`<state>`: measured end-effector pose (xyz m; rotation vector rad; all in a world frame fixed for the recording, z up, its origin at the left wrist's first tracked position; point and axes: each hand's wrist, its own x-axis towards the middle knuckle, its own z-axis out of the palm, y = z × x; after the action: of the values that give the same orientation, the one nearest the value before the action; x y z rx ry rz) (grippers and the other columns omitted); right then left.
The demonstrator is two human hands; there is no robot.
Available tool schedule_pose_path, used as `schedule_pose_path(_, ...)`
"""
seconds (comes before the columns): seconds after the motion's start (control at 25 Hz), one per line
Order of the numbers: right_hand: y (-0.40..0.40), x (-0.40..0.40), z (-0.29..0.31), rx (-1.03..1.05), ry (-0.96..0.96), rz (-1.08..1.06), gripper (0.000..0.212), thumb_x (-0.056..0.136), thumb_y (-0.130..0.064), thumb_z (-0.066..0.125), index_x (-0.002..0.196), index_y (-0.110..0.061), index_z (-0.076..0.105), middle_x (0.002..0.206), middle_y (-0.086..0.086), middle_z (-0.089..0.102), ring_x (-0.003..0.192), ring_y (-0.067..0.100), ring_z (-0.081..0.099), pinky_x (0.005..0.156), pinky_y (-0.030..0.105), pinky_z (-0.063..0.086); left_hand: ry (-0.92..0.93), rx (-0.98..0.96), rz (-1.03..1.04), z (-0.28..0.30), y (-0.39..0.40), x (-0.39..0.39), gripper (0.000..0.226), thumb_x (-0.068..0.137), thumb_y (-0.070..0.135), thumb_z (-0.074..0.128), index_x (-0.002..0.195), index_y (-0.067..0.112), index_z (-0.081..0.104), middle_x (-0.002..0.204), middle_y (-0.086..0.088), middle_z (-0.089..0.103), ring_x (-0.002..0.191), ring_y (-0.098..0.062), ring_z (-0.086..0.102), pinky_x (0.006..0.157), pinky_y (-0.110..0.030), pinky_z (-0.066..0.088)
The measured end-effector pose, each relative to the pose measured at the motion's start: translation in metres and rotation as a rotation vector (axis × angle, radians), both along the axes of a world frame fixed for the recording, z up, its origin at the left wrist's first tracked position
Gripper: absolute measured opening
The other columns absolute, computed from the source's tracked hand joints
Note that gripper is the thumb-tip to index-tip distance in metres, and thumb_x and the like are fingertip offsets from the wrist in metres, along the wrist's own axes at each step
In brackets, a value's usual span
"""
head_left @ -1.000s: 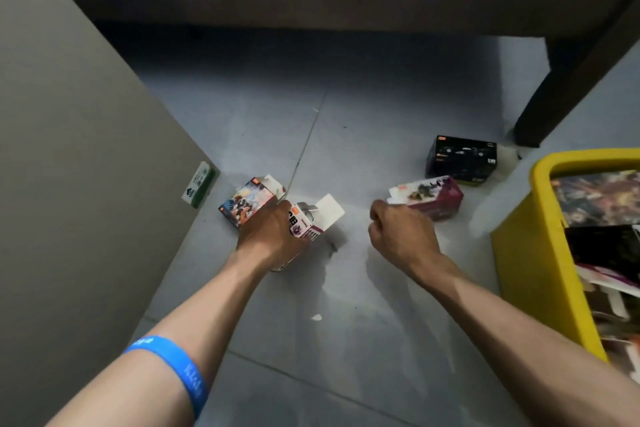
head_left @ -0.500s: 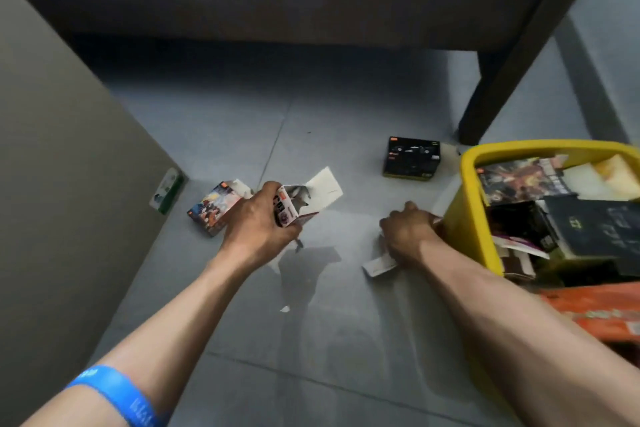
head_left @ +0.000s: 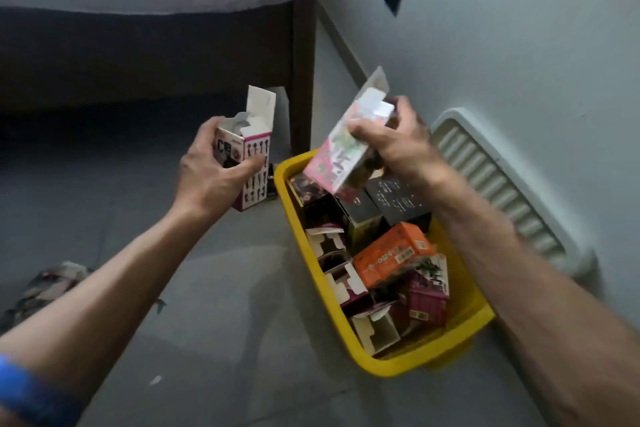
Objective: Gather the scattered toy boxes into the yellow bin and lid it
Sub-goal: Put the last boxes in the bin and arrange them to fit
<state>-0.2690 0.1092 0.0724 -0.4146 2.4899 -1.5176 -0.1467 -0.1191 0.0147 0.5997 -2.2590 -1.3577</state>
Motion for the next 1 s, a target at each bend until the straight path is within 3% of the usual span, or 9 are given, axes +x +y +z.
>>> schedule_pose_path(0.08, 0.077, -0.006, 0.002, 0.038, -0.057, -0.063, 0.074, 0.066, -0.049, 0.074, 0.132, -0.033, 0.044, 0.108, 0.003, 0.069, 0.062, 0.012, 0.071, 0.042, 0.029, 0.052, 0.009, -0.017, -0.124, 0.003, 0.043, -0.020, 0.077, 0.083, 0.041, 0.073, 0.147, 0.036, 0.031, 0.129, -0.003, 0.056, 0.111, -0.020, 0.060, 0.083, -0.047, 0.058)
schedule_pose_path(0.2, 0.153, 0.009, -0.021, 0.165, -0.239, -0.074, 0.094, 0.063, -0.041, 0.086, 0.137, -0.057, 0.030, 0.101, -0.003, 0.066, 0.064, 0.023, 0.073, 0.045, 0.036, 0.056, -0.070, -0.172, -0.378, -0.001, 0.096, -0.039, 0.064, 0.082, 0.049, 0.069, 0.139, 0.040, 0.041, 0.124, 0.000, 0.059, 0.103, -0.017, 0.063, 0.077, -0.041, 0.059)
schedule_pose_path(0.28, 0.173, 0.028, -0.048, 0.218, -0.341, -0.007, 0.097, 0.056, -0.046, 0.091, 0.136, -0.043, 0.037, 0.093, -0.001, 0.070, 0.064, 0.021, 0.071, 0.049, 0.035, 0.056, -0.280, -0.383, -0.588, -0.015, 0.119, -0.046, 0.056, 0.082, 0.054, 0.068, 0.132, 0.041, 0.048, 0.127, 0.003, 0.060, 0.108, -0.017, 0.060, 0.080, -0.034, 0.052)
schedule_pose_path(0.36, 0.172, 0.043, -0.073, 0.361, -0.314, 0.055, 0.091, 0.041, -0.074, 0.083, 0.114, -0.029, 0.053, 0.091, -0.006, 0.072, 0.071, 0.011, 0.067, 0.057, 0.031, 0.052, -0.443, -0.452, -0.729, -0.032, 0.131, -0.046, 0.057, 0.083, 0.056, 0.066, 0.135, 0.043, 0.045, 0.135, 0.005, 0.054, 0.117, -0.018, 0.055, 0.085, -0.033, 0.047)
schedule_pose_path(0.52, 0.151, 0.062, -0.104, 0.702, -0.137, 0.216, 0.077, 0.049, -0.101, 0.043, 0.097, -0.041, 0.048, 0.111, -0.011, 0.060, 0.093, 0.009, 0.058, 0.071, 0.026, 0.044, -0.391, -0.573, -0.648, -0.051, 0.141, -0.036, 0.075, 0.086, 0.061, 0.059, 0.146, 0.051, 0.015, 0.140, 0.004, 0.045, 0.116, -0.022, 0.054, 0.088, -0.046, 0.053)
schedule_pose_path(0.68, 0.148, 0.068, -0.112, 0.694, 0.325, 0.177, 0.080, 0.072, -0.092, 0.034, 0.127, -0.035, 0.045, 0.123, -0.005, 0.056, 0.109, 0.018, 0.055, 0.088, 0.038, 0.048, -0.279, -0.500, -0.474, -0.071, 0.147, -0.019, 0.096, 0.080, 0.065, 0.063, 0.148, 0.052, -0.004, 0.136, 0.002, 0.052, 0.109, -0.018, 0.059, 0.083, -0.042, 0.055)
schedule_pose_path(0.76, 0.149, 0.072, -0.112, 0.571, 0.417, 0.437, 0.071, 0.079, -0.087, 0.036, 0.133, -0.041, 0.044, 0.133, -0.011, 0.055, 0.120, 0.013, 0.049, 0.101, 0.041, 0.041, -0.251, -0.479, -0.422, -0.074, 0.145, -0.019, 0.099, 0.079, 0.067, 0.063, 0.150, 0.049, -0.004, 0.140, 0.000, 0.051, 0.114, -0.019, 0.058, 0.086, -0.043, 0.054)
schedule_pose_path(0.84, 0.152, 0.074, -0.112, 0.645, 0.292, 0.669, 0.077, 0.074, -0.092, 0.033, 0.138, -0.049, 0.038, 0.143, -0.016, 0.044, 0.130, 0.007, 0.036, 0.112, 0.035, 0.024, -0.263, -0.455, -0.441, -0.070, 0.144, -0.021, 0.098, 0.079, 0.065, 0.065, 0.152, 0.044, 0.003, 0.145, 0.000, 0.048, 0.118, -0.020, 0.056, 0.091, -0.045, 0.052)
schedule_pose_path(1.0, 0.154, 0.061, -0.112, 0.721, 0.272, 0.647, 0.082, 0.067, -0.096, 0.030, 0.132, -0.048, 0.044, 0.118, -0.019, 0.046, 0.104, 0.000, 0.044, 0.094, 0.029, 0.037, -0.169, -0.263, -0.400, -0.052, 0.135, -0.017, 0.075, 0.077, 0.047, 0.074, 0.139, 0.039, 0.032, 0.128, 0.002, 0.054, 0.111, -0.019, 0.056, 0.090, -0.046, 0.053)
